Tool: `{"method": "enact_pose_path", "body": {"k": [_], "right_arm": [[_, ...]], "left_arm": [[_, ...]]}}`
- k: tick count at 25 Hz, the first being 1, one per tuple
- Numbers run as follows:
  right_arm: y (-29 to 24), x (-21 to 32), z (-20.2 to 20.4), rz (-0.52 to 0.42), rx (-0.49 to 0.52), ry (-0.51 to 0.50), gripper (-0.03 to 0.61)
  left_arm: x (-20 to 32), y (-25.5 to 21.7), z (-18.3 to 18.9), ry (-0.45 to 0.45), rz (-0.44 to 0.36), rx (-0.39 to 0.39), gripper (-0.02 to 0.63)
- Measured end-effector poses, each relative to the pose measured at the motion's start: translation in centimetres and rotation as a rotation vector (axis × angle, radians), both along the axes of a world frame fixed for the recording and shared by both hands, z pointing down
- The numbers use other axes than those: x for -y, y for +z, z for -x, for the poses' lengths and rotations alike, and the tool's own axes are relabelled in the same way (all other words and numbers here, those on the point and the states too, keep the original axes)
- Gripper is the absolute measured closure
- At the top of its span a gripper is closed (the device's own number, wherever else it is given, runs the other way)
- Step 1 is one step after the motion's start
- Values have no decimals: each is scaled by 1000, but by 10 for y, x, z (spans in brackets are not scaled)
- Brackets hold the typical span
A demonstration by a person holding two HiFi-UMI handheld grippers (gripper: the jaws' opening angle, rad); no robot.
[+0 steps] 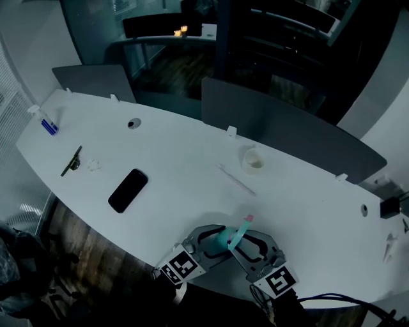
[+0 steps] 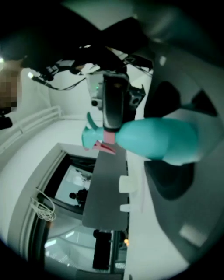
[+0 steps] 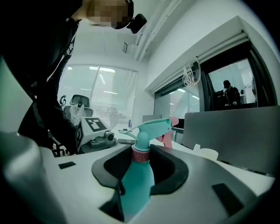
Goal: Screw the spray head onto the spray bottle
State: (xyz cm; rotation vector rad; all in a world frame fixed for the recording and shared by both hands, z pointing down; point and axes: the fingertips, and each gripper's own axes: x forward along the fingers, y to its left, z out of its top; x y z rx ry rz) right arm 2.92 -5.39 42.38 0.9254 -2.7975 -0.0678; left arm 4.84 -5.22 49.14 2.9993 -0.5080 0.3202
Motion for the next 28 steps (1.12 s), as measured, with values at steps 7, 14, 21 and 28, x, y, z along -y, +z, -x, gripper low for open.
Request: {"method": "enact_pose_path", "body": {"k": [7, 14, 21, 28], "right_arm": [[-2, -1, 2, -31, -2, 59, 448], [2, -6, 2, -1, -21, -7, 448], [-1, -4, 5, -20, -18, -27, 448], [-1, -4, 3, -25, 1, 45, 448]], "left_arm": [[3, -3, 5, -556, -33, -6, 310], [3, -8, 22, -107, 65, -120, 243], [-1, 8, -3, 65, 68, 38, 276], [5, 7, 3, -510, 22, -8, 282]]}}
